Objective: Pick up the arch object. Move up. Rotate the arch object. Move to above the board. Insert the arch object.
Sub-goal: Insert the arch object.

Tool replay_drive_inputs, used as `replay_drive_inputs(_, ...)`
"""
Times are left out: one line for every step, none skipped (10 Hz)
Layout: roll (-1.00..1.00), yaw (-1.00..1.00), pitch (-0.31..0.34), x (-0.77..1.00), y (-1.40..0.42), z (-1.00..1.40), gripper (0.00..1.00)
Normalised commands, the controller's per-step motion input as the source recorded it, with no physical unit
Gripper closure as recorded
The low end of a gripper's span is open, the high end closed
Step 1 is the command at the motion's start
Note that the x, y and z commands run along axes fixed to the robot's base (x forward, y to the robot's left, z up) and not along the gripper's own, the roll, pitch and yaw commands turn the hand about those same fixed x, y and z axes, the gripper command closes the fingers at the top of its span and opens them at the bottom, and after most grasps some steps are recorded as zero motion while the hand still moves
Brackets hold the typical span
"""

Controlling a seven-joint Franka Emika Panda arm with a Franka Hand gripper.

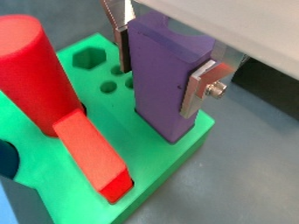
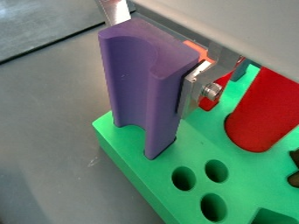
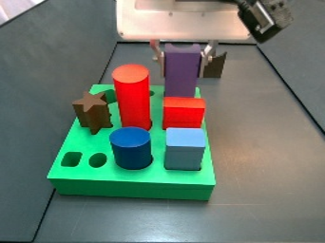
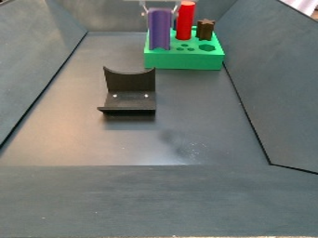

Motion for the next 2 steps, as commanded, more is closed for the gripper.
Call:
replay_drive_inputs(-0.01, -0.03, -0.111, -0.06, 0.11, -0.14, 1.00)
replay_drive_inputs(0.00, 0.00, 0.000, 0.00, 0.00, 0.00, 1.00)
